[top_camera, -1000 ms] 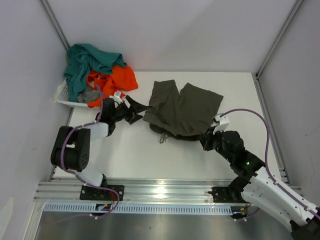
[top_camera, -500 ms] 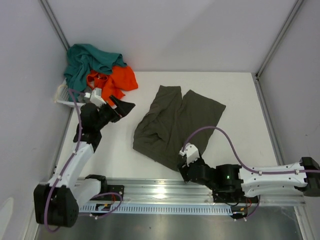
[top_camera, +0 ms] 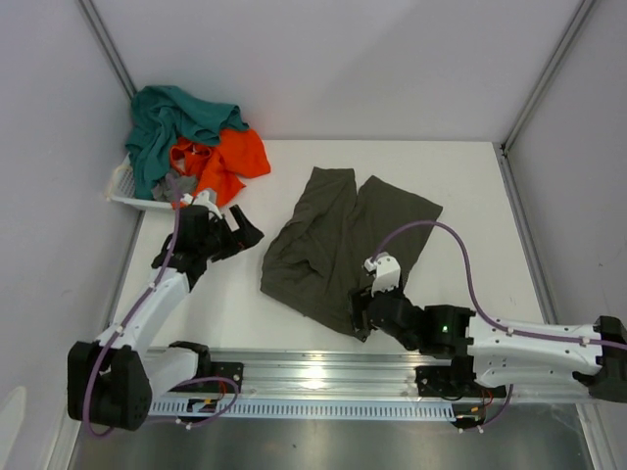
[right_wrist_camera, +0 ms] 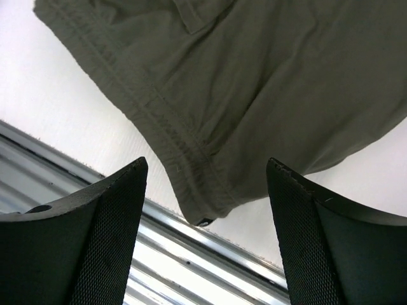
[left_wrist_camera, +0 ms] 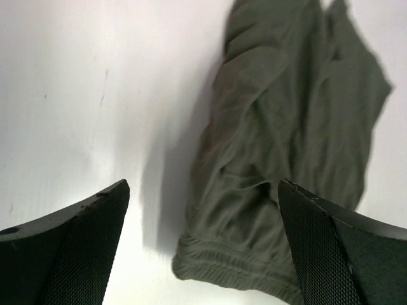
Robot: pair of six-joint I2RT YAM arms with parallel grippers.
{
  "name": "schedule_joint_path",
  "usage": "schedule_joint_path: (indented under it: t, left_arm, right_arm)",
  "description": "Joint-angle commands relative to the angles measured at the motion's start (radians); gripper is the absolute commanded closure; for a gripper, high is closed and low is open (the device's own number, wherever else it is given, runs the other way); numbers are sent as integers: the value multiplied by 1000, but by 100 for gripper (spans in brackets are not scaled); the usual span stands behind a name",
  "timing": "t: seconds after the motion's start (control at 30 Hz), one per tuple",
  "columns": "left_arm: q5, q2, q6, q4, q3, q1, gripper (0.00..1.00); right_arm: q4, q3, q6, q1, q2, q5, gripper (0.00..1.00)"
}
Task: Fold and stack the shorts
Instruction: Flatten the shorts out
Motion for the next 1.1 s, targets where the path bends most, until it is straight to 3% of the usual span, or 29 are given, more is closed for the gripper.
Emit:
schedule_joint_path:
  t: [0.0, 0.17, 0.3, 0.53, 0.77, 1.0, 1.07]
  left_arm:
    - [-60, 66, 67, -59, 51, -21, 1]
    - [45, 16, 30, 17, -55, -29, 1]
    - [132, -83, -25, 68, -162, -29, 1]
    - [224, -384, -166, 154, -383, -29, 1]
    - [239, -626, -296, 82, -494, -34, 1]
    - [270, -518, -327, 183, -565, -38, 1]
    - [274, -480, -335, 292, -594, -40, 1]
  right_arm:
    - [83, -11, 57, -51, 57, -87, 24]
    - [178, -63, 70, -77, 186, -129, 24]
    - [320, -132, 62, -178, 255, -227, 29]
    - [573, -235, 60, -318, 401, -382, 44]
    - [703, -279, 65, -404, 497, -454, 45]
    - [750, -247, 68, -438, 565, -477, 46]
    - [749, -229, 67, -441, 571, -485, 46]
